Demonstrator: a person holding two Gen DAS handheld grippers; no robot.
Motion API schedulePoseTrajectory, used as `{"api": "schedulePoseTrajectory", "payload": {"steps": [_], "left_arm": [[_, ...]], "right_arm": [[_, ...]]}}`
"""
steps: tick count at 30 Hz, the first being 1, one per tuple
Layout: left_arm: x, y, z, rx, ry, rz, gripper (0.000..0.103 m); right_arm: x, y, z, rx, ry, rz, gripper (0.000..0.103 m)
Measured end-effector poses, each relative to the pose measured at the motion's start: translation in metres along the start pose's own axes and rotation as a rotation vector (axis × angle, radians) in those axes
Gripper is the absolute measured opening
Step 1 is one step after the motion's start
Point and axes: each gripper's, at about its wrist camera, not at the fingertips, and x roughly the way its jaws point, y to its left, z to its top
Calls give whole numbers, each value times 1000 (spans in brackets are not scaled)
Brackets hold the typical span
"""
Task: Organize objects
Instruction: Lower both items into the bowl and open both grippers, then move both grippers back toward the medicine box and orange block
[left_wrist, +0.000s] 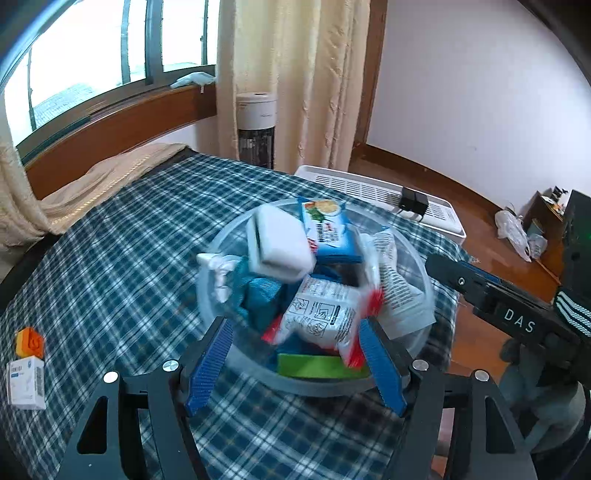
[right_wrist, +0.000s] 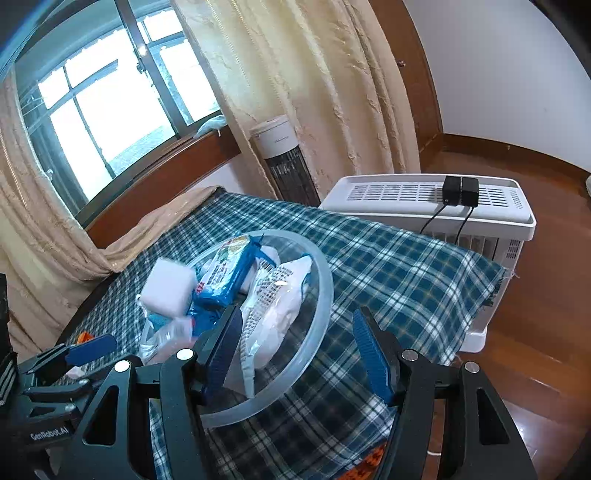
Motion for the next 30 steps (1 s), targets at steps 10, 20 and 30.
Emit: {"api": "schedulePoseTrajectory", "payload": {"steps": [10, 20, 30], "left_arm": [[-25, 17, -7, -25, -56, 69, 94], [-50, 49, -18, -88, -91, 153, 102], [-68, 83, -33, -123, -94, 232, 102]], "right_arm": [[-7, 23, -2, -41, -14, 15, 64], [-13, 51, -9, -83, -17, 50, 64], [-17, 85, -17, -131, -19, 104, 64]]}}
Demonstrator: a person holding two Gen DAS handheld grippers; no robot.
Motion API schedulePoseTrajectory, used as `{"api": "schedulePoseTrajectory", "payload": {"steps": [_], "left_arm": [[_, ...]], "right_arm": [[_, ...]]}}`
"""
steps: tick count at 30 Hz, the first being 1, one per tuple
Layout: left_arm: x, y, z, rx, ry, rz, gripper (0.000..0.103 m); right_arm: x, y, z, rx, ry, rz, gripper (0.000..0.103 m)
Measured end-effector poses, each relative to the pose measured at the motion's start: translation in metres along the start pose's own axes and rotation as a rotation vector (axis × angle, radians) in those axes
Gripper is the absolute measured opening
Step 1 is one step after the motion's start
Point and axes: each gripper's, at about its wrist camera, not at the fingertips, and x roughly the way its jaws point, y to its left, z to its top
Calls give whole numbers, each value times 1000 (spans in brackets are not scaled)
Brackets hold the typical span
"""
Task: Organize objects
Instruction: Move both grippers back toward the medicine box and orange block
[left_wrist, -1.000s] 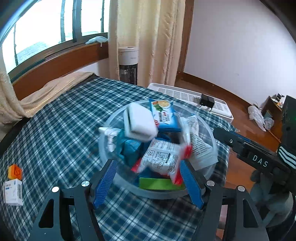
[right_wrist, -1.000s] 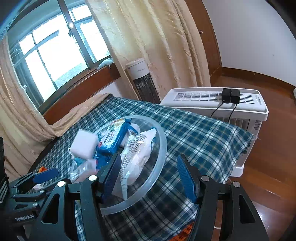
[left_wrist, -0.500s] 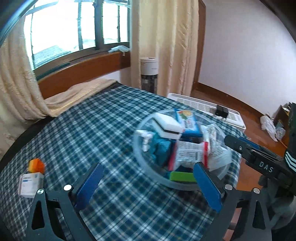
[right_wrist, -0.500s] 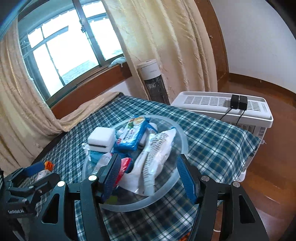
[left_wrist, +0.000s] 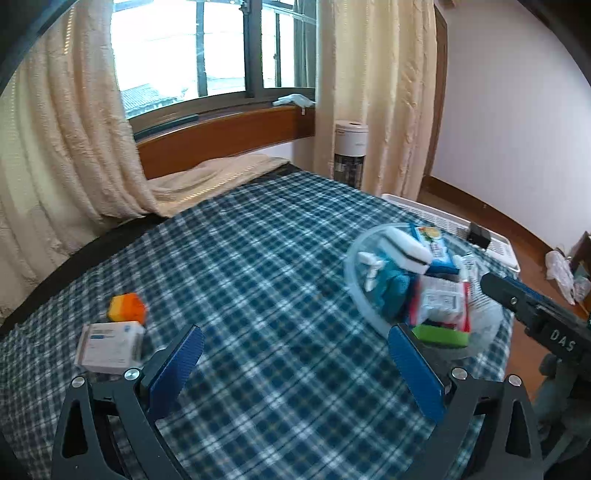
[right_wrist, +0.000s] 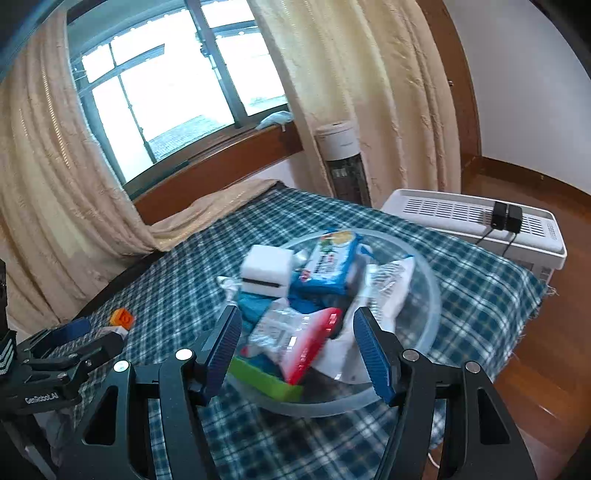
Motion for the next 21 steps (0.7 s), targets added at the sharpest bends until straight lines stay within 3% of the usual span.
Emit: {"api": "schedulePoseTrajectory", "payload": {"steps": [21], "left_arm": [[-17, 110, -8, -202, -26, 165, 102]], "right_arm": [[14, 74, 0, -116, 6, 118, 65]]}}
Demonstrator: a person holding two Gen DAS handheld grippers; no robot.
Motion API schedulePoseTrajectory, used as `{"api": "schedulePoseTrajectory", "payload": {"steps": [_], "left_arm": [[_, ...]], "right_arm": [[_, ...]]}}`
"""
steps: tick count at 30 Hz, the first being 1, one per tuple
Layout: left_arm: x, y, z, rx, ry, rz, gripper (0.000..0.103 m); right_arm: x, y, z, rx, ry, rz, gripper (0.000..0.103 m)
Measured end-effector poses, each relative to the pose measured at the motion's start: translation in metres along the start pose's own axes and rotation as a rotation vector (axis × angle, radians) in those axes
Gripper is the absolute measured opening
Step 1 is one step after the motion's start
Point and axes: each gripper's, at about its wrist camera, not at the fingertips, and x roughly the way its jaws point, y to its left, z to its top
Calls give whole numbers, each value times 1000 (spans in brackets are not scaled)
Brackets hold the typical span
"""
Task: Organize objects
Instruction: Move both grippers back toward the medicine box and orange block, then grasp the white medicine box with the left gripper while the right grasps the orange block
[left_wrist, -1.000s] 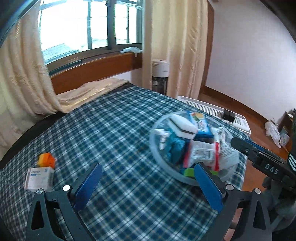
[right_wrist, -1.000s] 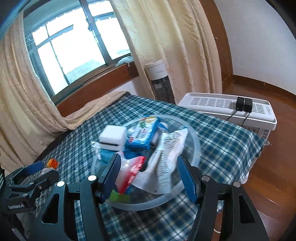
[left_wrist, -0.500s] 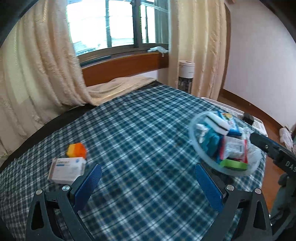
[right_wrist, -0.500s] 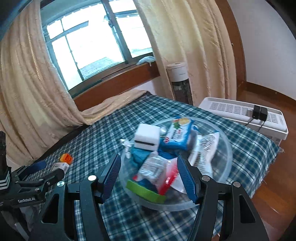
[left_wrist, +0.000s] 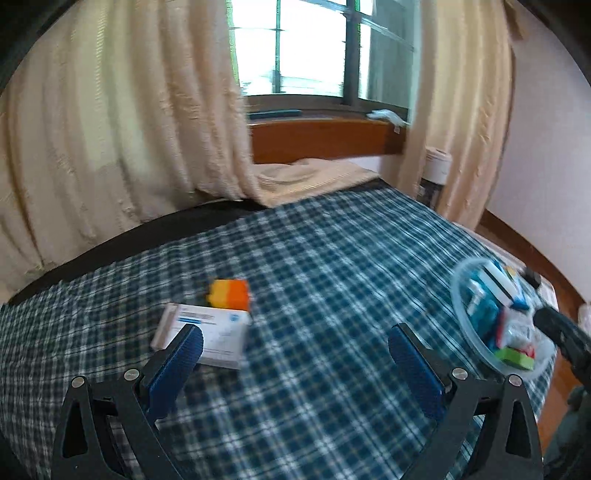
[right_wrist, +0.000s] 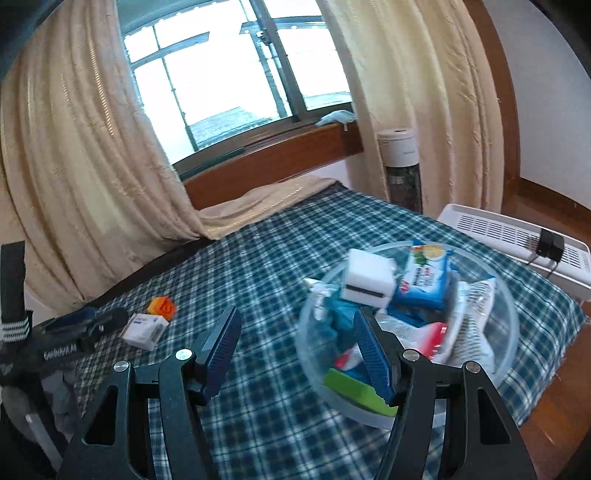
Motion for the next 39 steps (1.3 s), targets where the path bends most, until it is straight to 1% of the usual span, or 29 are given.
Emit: {"api": "schedulePoseTrajectory", "payload": {"steps": [4, 9, 12, 18, 21, 23, 28, 31, 36, 39], "left_arm": [[2, 35, 7, -82, -12, 43, 102], [11, 78, 14, -180, -2, 109, 102], [16, 94, 13, -207, 5, 137, 102], [32, 115, 10, -244, 43, 162, 102], [41, 123, 8, -266, 64, 177, 102], [49, 127, 5, -278, 81, 171, 102], [67, 124, -2, -260, 131, 178, 102], [74, 126, -7, -265, 160, 183, 102], [77, 120, -9, -254, 174, 183, 102], [78, 110, -12, -227, 180, 182, 102]], "right_arm": [[3, 15, 0, -30, 4, 20, 66], [12, 36, -1, -72, 16, 59, 68], [20, 48, -1, -92, 30, 83, 68], [41, 74, -5, -134, 78, 143, 69], [54, 87, -8, -149, 121, 180, 70], [61, 94, -11, -161, 134, 190, 70], [73, 105, -17, -170, 161, 214, 70], [79, 104, -20, -169, 176, 213, 70], [88, 96, -23, -138, 198, 207, 70], [91, 91, -24, -125, 208, 209, 70]]}}
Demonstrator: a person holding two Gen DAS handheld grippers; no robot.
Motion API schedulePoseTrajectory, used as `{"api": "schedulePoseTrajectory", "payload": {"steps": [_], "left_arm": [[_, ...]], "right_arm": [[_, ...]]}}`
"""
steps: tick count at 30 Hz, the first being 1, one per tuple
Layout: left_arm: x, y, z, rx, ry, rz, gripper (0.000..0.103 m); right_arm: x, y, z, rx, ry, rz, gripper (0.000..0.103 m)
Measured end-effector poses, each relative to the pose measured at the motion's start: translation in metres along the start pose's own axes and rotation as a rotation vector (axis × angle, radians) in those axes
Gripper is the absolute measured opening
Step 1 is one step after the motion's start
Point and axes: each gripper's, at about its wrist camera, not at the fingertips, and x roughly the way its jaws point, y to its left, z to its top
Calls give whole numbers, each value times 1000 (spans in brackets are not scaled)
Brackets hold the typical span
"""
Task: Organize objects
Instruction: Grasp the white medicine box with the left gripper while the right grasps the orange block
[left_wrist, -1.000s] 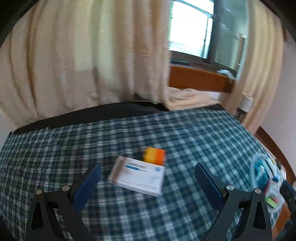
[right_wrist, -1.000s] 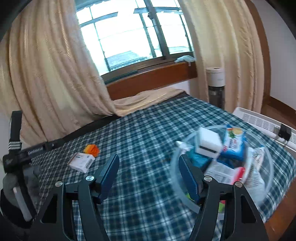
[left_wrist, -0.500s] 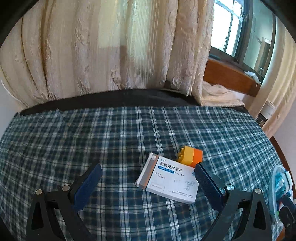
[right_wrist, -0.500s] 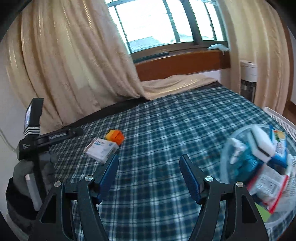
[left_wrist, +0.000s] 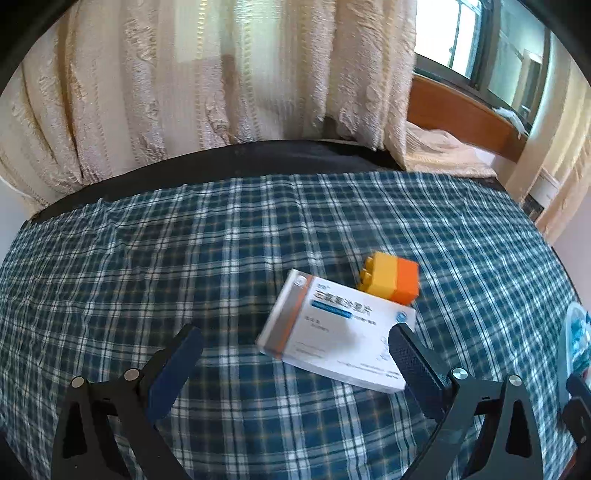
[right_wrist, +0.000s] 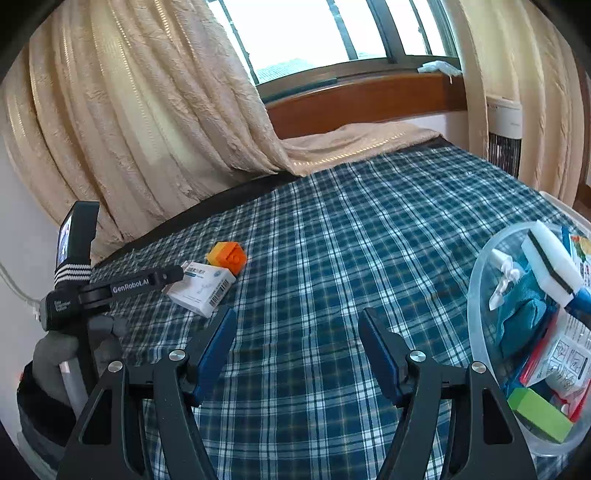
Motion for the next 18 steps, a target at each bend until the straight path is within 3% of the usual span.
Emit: {"api": "schedulePoseTrajectory", "payload": {"steps": [14, 18], "left_arm": [[10, -43, -29, 168, 25, 105, 102], [21, -36, -31, 147, 41, 133, 103]], "right_arm": [[3, -20, -2, 54, 9, 39, 70], [1, -20, -6, 48, 12, 50, 70]]}}
